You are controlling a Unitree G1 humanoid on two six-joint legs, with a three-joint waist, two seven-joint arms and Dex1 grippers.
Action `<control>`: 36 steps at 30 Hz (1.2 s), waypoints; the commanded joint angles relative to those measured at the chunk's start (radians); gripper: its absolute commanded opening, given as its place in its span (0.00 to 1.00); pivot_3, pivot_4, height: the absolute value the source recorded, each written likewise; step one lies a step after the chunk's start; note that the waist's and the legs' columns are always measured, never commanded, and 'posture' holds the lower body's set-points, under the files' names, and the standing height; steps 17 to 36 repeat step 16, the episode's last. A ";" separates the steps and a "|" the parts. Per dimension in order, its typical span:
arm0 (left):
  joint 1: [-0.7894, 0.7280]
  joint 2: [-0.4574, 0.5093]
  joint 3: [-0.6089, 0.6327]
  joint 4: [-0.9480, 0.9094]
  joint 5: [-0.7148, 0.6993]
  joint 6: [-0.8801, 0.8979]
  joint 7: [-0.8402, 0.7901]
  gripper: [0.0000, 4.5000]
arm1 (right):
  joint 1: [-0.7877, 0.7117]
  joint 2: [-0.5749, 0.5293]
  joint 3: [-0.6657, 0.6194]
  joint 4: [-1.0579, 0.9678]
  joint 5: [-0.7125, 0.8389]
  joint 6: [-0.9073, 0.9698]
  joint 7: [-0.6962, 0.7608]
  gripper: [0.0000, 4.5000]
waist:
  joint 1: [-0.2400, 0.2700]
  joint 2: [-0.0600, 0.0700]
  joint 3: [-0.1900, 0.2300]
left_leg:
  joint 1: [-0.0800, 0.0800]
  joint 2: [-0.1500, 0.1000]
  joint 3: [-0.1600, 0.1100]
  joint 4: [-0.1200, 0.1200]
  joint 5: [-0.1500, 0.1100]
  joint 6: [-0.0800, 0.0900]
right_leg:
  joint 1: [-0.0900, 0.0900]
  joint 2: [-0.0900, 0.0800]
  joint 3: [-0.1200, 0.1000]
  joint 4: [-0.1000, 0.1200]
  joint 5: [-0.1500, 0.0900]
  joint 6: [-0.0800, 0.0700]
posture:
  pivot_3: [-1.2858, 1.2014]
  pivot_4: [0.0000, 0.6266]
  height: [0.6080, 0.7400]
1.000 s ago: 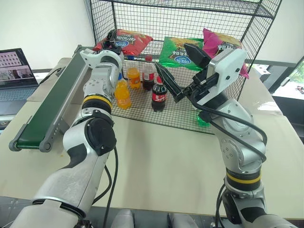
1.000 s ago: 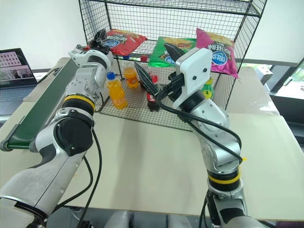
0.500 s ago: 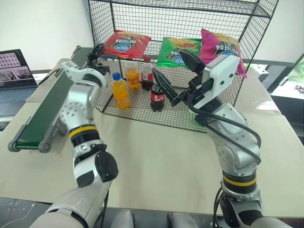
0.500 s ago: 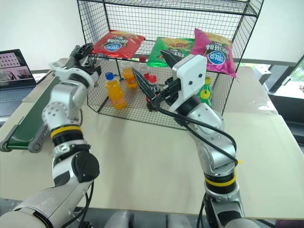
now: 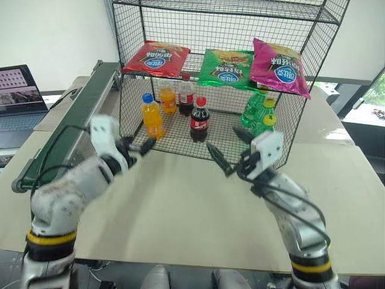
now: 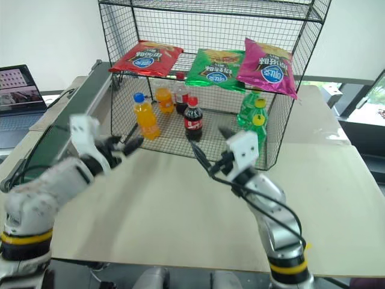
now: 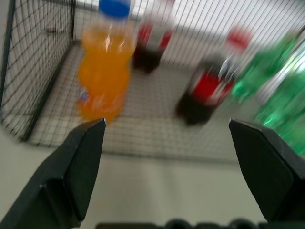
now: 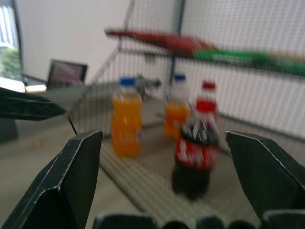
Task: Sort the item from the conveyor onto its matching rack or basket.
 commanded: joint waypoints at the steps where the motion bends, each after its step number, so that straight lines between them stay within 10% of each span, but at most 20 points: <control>1: 0.052 -0.068 -0.060 0.080 0.209 -0.241 -0.076 0.97 | 0.052 0.027 0.011 0.024 -0.069 -0.101 -0.052 1.00 | 0.002 0.000 0.000 | 0.000 0.000 0.000 0.001 0.000 0.000 | 0.000 0.000 0.000 0.000 0.000 0.000 | 0.52 0.24 1.00; 13: -0.015 -0.219 -0.072 0.378 0.437 -0.510 -0.240 0.97 | 0.105 0.075 -0.054 0.066 -0.118 -0.149 -0.144 1.00 | 0.006 -0.002 0.001 | -0.003 0.000 -0.001 0.003 -0.001 0.002 | 0.001 0.001 0.000 0.000 0.000 0.001 | 0.52 0.24 1.00; 36: -0.034 -0.235 -0.049 0.394 0.424 -0.488 -0.275 0.97 | 0.106 0.078 -0.072 0.058 -0.113 -0.149 -0.151 1.00 | 0.005 -0.002 0.001 | -0.003 0.000 0.000 0.003 -0.001 0.002 | 0.001 0.001 0.000 0.000 0.000 0.001 | 0.52 0.24 1.00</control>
